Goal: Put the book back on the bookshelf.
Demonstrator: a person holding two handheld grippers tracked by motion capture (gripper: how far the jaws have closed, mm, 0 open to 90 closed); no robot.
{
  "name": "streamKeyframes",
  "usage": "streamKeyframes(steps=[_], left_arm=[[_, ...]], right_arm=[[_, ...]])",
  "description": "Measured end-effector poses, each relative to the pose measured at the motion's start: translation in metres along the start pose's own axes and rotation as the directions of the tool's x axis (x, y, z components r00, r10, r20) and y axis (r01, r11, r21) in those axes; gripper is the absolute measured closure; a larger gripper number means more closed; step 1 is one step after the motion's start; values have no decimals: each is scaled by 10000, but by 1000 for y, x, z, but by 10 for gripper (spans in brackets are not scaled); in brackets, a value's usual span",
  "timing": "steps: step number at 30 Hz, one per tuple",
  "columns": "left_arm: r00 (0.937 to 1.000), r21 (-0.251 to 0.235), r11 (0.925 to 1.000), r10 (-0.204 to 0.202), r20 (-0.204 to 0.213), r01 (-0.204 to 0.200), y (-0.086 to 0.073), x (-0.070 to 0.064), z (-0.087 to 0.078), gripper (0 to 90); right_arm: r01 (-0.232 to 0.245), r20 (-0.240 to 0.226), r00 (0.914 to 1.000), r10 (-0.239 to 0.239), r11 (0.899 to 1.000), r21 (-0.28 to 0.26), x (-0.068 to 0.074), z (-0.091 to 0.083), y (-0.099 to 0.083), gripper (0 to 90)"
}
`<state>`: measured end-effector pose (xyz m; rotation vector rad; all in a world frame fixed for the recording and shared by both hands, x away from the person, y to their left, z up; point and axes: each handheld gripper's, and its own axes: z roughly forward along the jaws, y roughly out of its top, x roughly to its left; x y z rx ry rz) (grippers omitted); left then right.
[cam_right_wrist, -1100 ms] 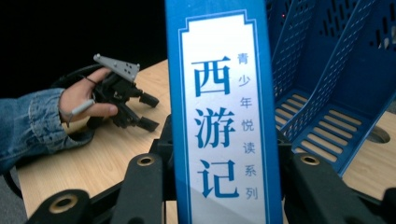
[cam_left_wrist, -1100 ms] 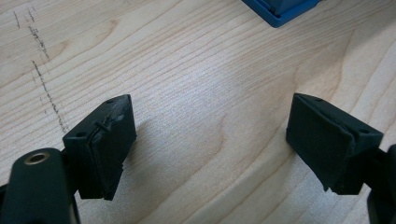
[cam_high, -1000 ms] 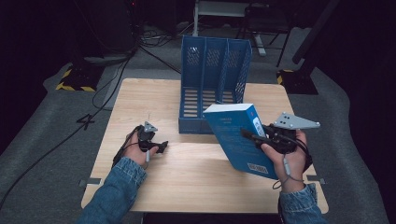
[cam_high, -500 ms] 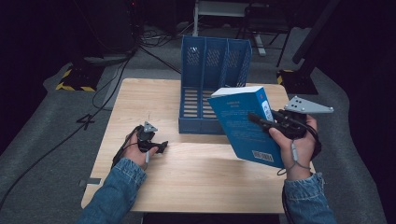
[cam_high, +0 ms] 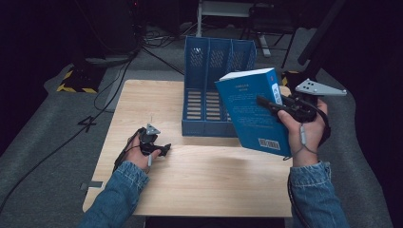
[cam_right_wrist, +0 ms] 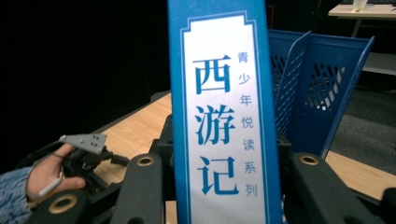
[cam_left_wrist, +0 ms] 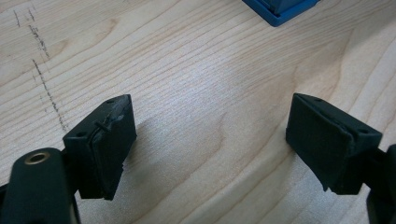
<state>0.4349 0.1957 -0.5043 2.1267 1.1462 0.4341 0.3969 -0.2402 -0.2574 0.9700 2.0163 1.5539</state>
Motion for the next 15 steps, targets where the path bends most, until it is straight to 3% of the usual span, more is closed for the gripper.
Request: streamKeyframes(steps=[15], left_arm=[[9999,11,10000,-40,-119,40,2,0,1,165]], right_arm=[[-297,679,9972,325,9987,-426,-34,21,34,621]])
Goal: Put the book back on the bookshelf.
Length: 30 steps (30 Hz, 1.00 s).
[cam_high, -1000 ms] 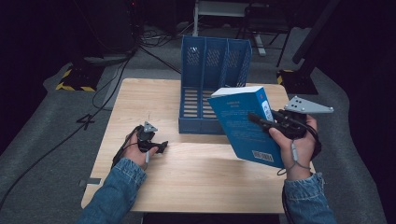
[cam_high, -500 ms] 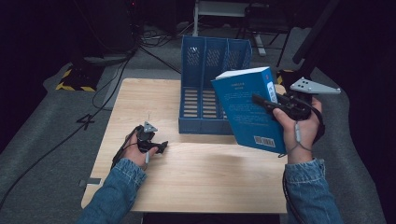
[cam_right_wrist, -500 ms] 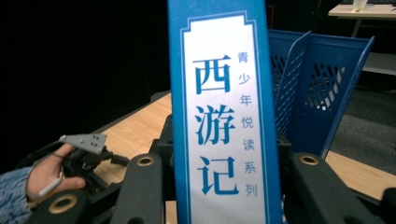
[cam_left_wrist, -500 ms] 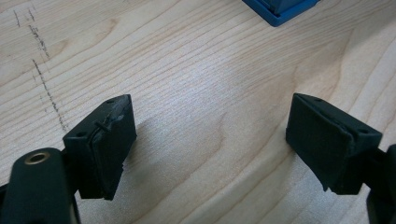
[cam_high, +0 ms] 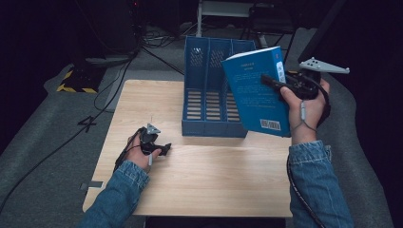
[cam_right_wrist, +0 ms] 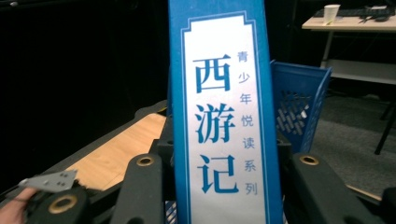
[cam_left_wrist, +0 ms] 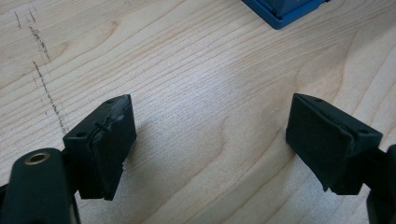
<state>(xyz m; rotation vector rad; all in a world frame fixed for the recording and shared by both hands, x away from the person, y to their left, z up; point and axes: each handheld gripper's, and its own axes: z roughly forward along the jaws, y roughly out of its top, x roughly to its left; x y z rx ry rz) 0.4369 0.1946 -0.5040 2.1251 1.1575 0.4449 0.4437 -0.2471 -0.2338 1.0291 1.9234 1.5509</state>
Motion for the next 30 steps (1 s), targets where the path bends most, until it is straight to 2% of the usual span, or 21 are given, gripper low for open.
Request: streamKeyframes(steps=[5,8,13,16,20,24,30], left_arm=[[10000,16,10000,-21,65,21,0,0,0,165],[10000,15,10000,-33,63,33,0,0,0,165],[9996,-58,9998,-193,227,195,0,2,0,168],[9998,-23,9999,-119,155,119,0,2,0,168],[10000,20,10000,-41,56,41,0,0,0,167],[10000,11,10000,-14,36,14,0,0,0,168],[10000,13,10000,-11,38,11,0,0,0,168]], right_arm=[[41,154,9999,-42,10000,71,-13,9,9,621],[-132,286,9995,131,9999,38,-21,16,11,621],[-109,731,9973,108,9999,9,-31,23,16,620],[-545,813,9951,561,9983,-218,-41,26,17,621],[-1131,917,9889,1171,9925,-473,-53,30,14,620],[-1292,1358,9815,1353,9902,-532,-59,38,11,620],[-1375,1893,9717,1412,9900,-329,-64,49,10,620]])
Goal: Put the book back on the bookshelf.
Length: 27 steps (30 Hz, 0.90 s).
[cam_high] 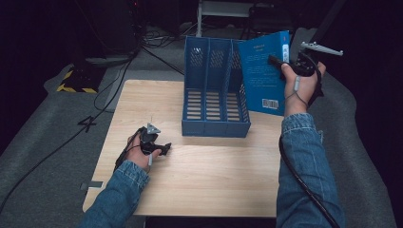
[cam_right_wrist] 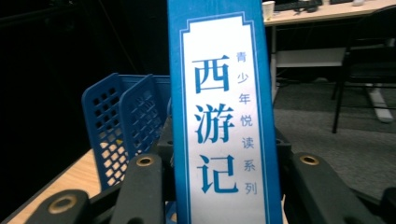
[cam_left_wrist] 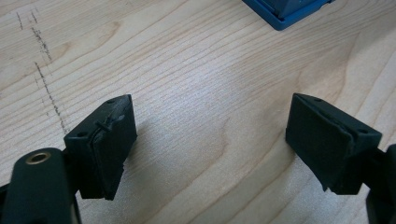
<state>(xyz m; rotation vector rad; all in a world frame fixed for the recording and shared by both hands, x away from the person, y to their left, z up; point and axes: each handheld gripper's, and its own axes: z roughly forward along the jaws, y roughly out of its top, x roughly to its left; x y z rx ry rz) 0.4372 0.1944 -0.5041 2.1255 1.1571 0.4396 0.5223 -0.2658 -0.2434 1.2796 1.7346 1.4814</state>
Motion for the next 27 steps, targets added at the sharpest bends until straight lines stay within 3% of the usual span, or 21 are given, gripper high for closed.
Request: streamKeyframes(steps=[8,18,22,27], left_arm=[[10000,-6,10000,3,0,-3,0,0,0,168],[10000,-6,10000,-16,13,16,0,0,0,168],[10000,-19,10000,-13,-10,13,-1,0,0,168],[10000,-16,10000,-14,-9,14,-1,0,0,168]], right_arm=[[149,600,9981,-166,9995,292,18,21,5,620],[411,736,9963,-441,9983,418,40,44,11,620],[383,869,9954,-394,9992,145,43,51,15,620],[-58,822,9966,84,9994,-327,43,56,15,620]])
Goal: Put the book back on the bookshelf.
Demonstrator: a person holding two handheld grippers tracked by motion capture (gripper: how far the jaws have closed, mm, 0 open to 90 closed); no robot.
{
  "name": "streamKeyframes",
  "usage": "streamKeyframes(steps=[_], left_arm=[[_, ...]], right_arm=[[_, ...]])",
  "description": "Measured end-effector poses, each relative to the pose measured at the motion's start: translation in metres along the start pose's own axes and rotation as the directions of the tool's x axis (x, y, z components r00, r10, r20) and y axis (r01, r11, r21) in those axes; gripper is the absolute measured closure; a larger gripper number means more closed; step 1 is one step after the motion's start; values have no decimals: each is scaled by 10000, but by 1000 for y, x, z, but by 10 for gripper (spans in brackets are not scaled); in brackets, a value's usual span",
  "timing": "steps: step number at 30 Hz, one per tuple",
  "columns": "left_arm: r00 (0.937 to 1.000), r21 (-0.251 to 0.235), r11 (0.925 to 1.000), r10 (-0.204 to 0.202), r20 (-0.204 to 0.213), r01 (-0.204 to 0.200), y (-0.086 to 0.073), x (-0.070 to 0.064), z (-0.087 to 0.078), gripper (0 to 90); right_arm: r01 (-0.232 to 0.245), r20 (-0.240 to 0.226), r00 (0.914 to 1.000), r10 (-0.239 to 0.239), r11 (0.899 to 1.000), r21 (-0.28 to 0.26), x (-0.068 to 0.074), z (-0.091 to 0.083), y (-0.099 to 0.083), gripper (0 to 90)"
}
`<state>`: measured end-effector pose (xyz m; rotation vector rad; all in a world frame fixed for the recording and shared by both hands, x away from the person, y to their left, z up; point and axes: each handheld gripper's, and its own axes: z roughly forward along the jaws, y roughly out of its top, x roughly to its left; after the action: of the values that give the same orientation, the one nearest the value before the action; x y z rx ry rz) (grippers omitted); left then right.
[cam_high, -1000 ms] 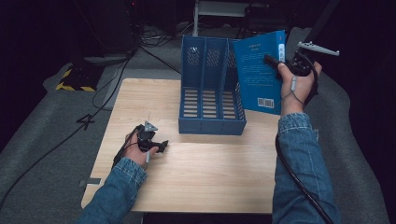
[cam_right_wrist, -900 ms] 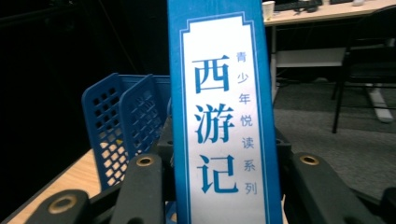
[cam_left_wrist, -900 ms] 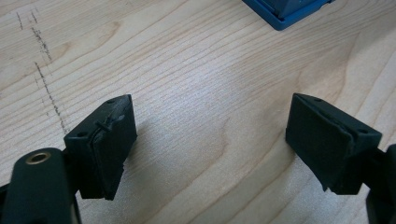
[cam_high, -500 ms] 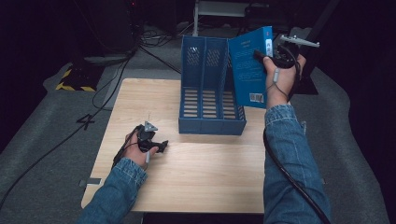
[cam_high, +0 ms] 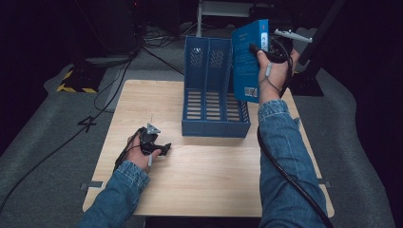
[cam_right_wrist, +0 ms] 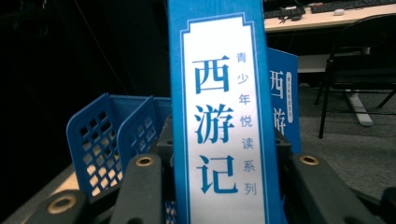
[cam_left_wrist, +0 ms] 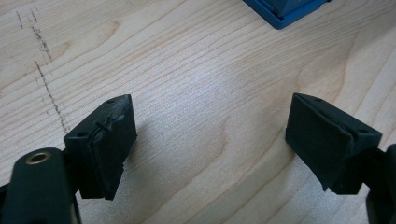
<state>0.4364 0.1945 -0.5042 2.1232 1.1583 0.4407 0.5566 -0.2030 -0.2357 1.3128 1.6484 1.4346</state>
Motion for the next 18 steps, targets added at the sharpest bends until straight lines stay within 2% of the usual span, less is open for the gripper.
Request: streamKeyframes(steps=[7,10,11,14,18], left_arm=[[10000,0,10000,3,2,-3,0,0,0,168],[10000,-4,10000,1,4,-1,0,0,0,167],[10000,-5,10000,2,10,-2,0,0,0,168],[10000,-4,10000,12,8,-12,0,0,0,167],[10000,-1,10000,15,5,-15,0,0,0,168]], right_arm=[[-196,99,9998,198,9996,-199,0,11,-4,618],[-327,196,9993,328,9994,-85,2,16,-7,618],[-218,222,9995,217,9998,18,4,16,-7,618],[48,351,9994,-57,9996,271,12,9,-4,619],[-42,195,9998,34,9991,414,21,-14,5,618]])
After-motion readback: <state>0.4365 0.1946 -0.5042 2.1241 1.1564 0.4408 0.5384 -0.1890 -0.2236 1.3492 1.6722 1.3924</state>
